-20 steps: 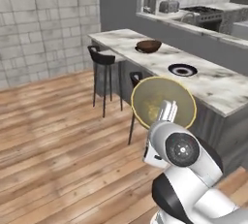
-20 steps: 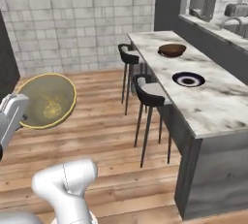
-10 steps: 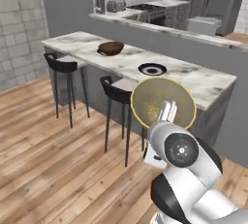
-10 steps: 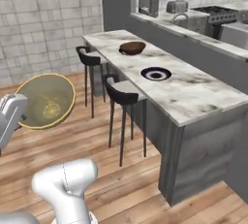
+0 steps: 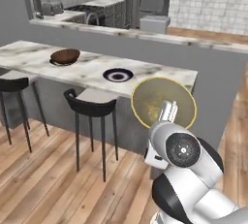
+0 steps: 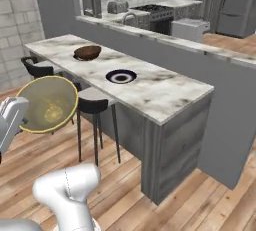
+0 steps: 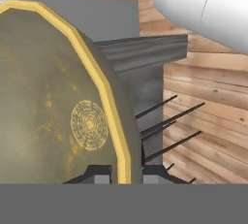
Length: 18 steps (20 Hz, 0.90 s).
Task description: Move the bowls from the cabinet to the plates on the dining table.
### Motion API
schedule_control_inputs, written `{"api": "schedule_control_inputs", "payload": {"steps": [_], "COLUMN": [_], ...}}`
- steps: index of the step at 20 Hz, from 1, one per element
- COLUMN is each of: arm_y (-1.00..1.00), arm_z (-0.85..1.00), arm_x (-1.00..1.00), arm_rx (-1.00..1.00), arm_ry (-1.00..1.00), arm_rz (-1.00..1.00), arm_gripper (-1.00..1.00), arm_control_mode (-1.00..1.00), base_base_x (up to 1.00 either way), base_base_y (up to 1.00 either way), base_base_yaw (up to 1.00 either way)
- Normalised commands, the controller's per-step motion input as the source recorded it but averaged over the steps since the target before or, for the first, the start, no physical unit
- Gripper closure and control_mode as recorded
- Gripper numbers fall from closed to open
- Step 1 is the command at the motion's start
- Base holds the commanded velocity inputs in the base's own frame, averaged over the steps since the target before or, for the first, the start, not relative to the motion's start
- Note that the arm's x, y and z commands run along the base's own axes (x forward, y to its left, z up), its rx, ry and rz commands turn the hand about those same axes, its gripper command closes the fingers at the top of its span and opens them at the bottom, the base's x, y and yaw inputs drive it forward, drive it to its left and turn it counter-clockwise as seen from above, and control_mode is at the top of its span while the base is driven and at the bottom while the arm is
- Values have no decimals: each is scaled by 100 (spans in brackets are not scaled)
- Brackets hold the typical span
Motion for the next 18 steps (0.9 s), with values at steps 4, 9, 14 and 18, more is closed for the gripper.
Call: {"api": "schedule_control_inputs", "payload": {"steps": [4, 9, 14, 18], "arm_y": [0, 0, 0, 0], "arm_z": [0, 0, 0, 0], "arm_x": [0, 0, 0, 0], "arm_rx": [0, 0, 0, 0], "arm_ry": [0, 0, 0, 0], "arm_rz": [0, 0, 0, 0], "arm_gripper": [100, 100, 100, 100], "arm_control_mode": [100, 100, 100, 100], "base_base_x": [19, 20, 26, 15], "base_base_y": [72, 78, 67, 33], "base_base_yaw": [-44, -33, -32, -27]}}
